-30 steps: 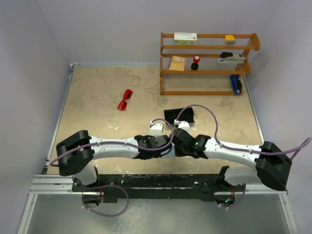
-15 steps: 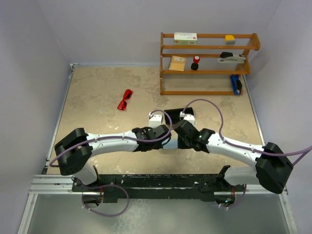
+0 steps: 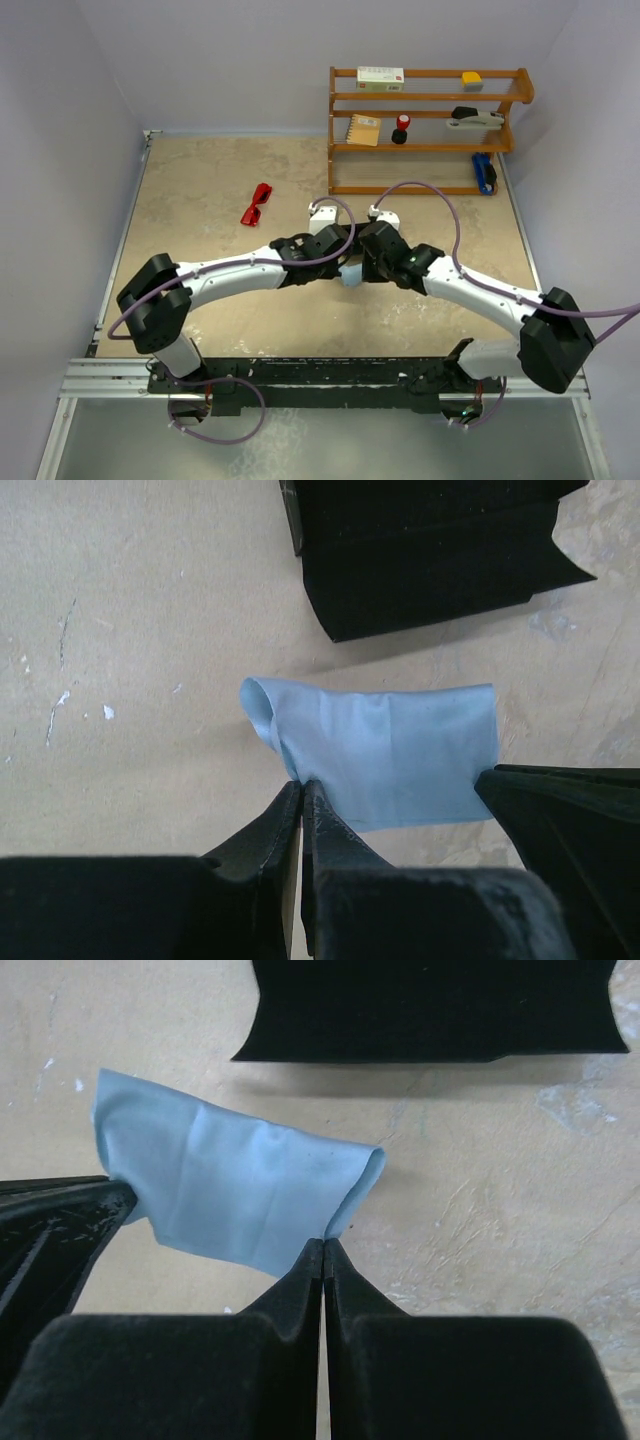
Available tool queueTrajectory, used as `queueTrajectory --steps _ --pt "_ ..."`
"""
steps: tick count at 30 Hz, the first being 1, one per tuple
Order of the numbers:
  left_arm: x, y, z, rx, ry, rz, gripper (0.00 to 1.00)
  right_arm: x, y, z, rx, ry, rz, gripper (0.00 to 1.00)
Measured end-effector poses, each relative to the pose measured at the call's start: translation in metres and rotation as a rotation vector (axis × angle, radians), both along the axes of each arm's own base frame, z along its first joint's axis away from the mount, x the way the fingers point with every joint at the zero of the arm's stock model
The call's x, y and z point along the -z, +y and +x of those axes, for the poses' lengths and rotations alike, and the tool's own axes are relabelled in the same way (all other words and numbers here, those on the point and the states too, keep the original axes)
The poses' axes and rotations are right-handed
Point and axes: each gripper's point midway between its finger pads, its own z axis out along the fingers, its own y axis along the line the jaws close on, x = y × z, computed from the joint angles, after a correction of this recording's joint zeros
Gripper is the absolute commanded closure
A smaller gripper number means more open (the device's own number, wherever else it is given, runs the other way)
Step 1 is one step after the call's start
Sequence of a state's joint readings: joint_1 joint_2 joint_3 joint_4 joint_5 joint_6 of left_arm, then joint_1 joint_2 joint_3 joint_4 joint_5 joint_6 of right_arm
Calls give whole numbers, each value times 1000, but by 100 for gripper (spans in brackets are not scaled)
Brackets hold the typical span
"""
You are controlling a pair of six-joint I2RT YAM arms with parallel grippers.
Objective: Organize the sunglasses
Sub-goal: Pick up the glasses cleaning cloth from the center of the board, then place the glasses cleaning cloth in the sunglasses case.
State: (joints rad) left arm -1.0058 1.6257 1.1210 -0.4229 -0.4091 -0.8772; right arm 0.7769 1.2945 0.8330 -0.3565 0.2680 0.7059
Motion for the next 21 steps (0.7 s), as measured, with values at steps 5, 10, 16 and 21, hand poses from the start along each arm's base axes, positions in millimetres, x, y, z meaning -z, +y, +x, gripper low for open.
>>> queueTrajectory --steps 5,10,16,21 --pt "1 -3 16 -1 -2 10 100 7 -10 13 27 16 -29 100" --pt "2 -3 32 0 -3 24 100 2 -14 33 47 15 -31 100" --pt "-3 -5 47 3 -10 22 100 -17 -9 57 54 -30 -13 100" --pt "-12 -11 59 10 -28 11 100 -24 -10 70 63 -44 -6 100"
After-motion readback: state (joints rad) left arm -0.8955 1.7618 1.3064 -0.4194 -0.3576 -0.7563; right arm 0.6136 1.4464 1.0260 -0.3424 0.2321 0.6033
